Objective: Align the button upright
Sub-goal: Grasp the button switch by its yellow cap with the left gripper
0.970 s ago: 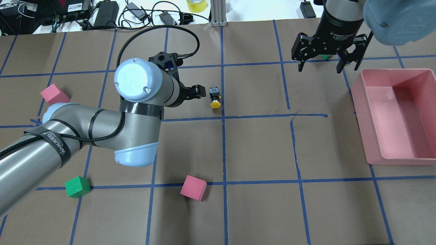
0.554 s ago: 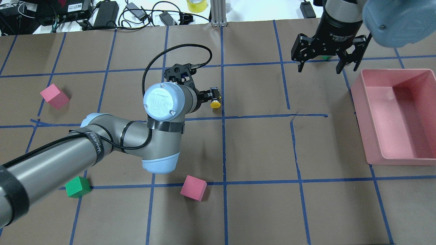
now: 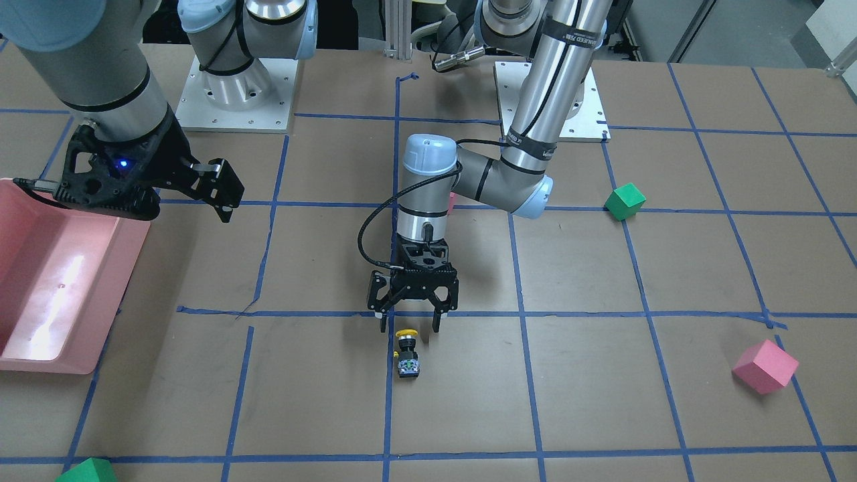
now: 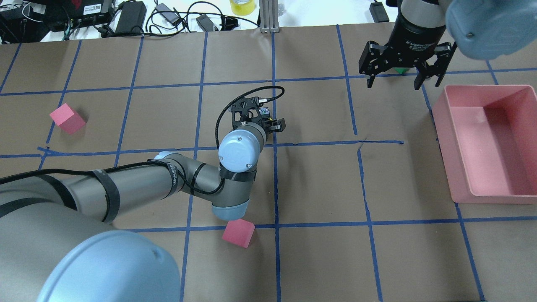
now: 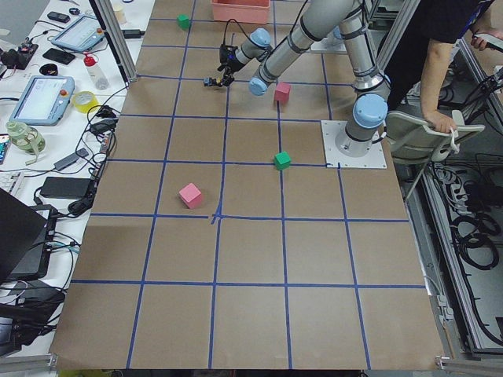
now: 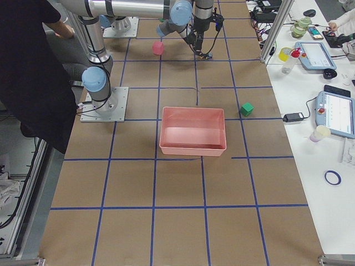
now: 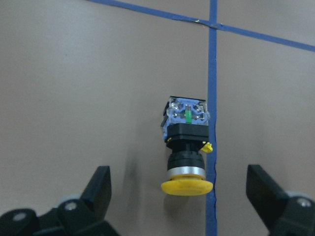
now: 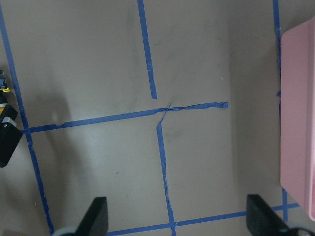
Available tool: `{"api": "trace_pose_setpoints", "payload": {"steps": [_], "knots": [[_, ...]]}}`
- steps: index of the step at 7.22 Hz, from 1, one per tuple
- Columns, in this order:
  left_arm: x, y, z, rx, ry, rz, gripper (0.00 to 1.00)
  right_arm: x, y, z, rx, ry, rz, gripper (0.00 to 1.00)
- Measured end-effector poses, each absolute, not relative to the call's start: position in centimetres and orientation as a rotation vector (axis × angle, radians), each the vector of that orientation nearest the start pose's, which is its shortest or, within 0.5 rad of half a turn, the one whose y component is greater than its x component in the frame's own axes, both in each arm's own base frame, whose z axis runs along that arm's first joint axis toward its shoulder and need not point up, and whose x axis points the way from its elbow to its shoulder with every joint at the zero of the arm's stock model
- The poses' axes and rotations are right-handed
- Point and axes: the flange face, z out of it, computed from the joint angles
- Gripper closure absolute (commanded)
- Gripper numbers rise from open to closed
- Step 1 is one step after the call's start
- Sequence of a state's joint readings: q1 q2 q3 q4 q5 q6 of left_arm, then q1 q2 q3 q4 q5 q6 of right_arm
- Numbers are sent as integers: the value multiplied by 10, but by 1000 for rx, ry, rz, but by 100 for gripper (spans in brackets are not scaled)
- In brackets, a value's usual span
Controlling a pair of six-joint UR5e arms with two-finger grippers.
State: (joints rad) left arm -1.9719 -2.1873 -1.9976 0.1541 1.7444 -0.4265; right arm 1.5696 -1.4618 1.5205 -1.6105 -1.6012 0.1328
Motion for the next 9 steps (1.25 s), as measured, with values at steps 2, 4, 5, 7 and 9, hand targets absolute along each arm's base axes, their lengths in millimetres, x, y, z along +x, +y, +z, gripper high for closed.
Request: {"api": "trace_pose_setpoints", "payload": {"steps": [2,4,5,7,9], "knots": [[-338,-495,146,-27,3018,-1133,12,131,-535,459,208,3167,35,0],[-338,-496,133,-13,3006,-1164,33,129,-535,457,214,3168,51,0],[-338,-495,129,-12,3006,-1168,71,129,-534,456,216,3168,58,0],[-337,-492,129,-10,3009,-1170,100,128,-533,455,218,3173,71,0],[-336,-495,141,-22,3013,-1171,100,127,-530,444,217,3186,105,0]]}}
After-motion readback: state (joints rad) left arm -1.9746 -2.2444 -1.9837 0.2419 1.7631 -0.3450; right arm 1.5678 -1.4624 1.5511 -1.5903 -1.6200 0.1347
